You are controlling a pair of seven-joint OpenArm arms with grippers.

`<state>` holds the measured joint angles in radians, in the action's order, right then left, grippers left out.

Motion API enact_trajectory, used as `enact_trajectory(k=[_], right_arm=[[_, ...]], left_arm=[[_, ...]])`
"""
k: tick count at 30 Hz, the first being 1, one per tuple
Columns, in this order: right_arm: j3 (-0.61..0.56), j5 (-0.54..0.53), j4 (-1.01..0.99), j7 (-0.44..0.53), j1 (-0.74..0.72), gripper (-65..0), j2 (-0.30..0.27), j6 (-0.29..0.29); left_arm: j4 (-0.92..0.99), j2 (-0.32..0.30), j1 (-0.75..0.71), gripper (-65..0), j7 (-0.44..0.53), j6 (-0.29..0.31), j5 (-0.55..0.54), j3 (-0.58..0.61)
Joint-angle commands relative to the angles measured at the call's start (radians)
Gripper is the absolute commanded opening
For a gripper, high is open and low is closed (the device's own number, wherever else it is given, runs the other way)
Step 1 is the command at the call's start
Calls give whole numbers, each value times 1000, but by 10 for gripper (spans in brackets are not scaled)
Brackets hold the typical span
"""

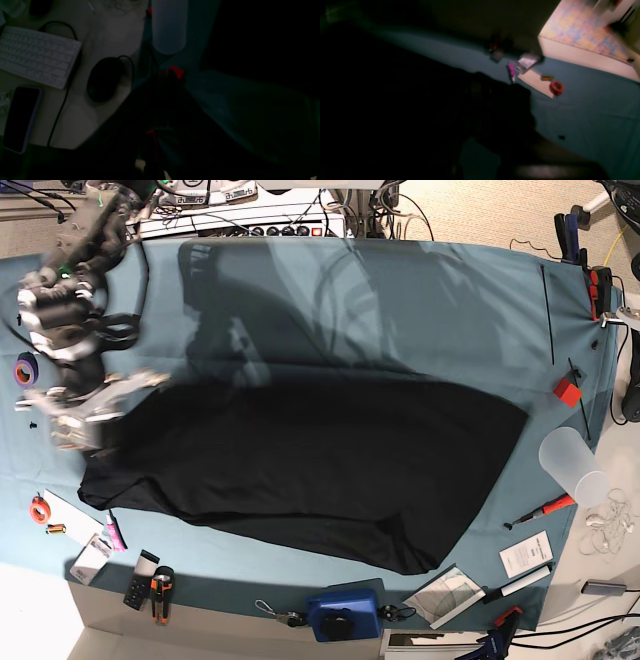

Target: Layout the t-shirt on the table in an organized manner, then fold the t-shirt properly

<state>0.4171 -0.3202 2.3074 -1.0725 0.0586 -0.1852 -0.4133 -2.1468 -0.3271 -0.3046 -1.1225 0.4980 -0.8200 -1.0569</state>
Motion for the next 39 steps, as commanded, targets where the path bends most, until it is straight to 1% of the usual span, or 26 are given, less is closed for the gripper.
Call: enact_trajectory(k=[1, 3, 6, 11, 14, 17, 18, 19, 21, 22, 23, 26, 27, 30, 31, 32, 33, 34, 36, 39], right_arm=[[11, -3, -11, 31, -24, -650, -12, 6], [9, -1, -69, 43, -69, -650, -12, 6], [-3, 0, -217, 51, -171, -650, -12, 6], [-59, 2, -574, 60, -351, -650, -12, 5], [-92, 41, -766, 89, -448, -650, -12, 6], [-104, 58, -871, 58, -515, -650, -12, 5], [-104, 54, -883, 48, -528, -650, -12, 0], [-104, 52, -883, 45, -534, -607, -12, -15], [-104, 52, -882, 44, -552, -489, -13, -35], [-104, 52, -882, 42, -561, -447, -13, -34], [-104, 52, -882, 40, -572, -431, -13, -34], [-99, 48, -863, -19, -615, -431, -17, -33], [-95, 23, -842, -48, -625, -431, -20, -33], [-57, -143, -725, -122, -628, -431, -34, -35], [-34, -182, -676, -144, -626, -431, -34, -49], [-9, -188, -636, -159, -622, -431, -34, -76], [16, -183, -608, -167, -612, -431, -34, -97], [43, -181, -592, -166, -595, -431, -37, -105], [90, -198, -583, -167, -544, -431, -43, -106], [153, -282, -582, -192, -447, -431, -45, -106]], left_arm=[[-15, -16, 0, -650, 23, 0, -11, -6], [-15, -16, 0, -650, 23, 0, -11, -6], [-15, -16, 0, -650, 23, 0, -11, -6], [-15, -16, 0, -650, 23, 0, -11, -6], [-15, -16, 0, -650, 23, 0, -11, -6], [-15, -16, 0, -650, 23, 0, -11, -6], [-15, -16, 0, -650, 23, 0, -11, -6], [-15, -16, 0, -650, 23, 0, -11, -6], [-15, -16, 0, -650, 23, 0, -12, -6], [-15, -16, 0, -650, 23, 0, -11, -6], [-15, -16, 0, -650, 23, 0, -11, -6], [-15, -16, 0, -650, 23, 0, -11, -6], [-15, -16, 0, -650, 23, 0, -11, -6], [-15, -16, 0, -650, 23, 0, -11, -6], [-15, -16, 0, -650, 23, 0, -11, -6], [-15, -16, 0, -650, 23, 0, -11, -6], [-15, -13, 0, -650, 23, 0, -11, -6], [-15, -10, -1, -650, 23, 0, -11, -6], [-15, 2, -1, -650, 22, 0, -11, -6], [-15, 3, 0, -650, 23, 0, -11, -6]])
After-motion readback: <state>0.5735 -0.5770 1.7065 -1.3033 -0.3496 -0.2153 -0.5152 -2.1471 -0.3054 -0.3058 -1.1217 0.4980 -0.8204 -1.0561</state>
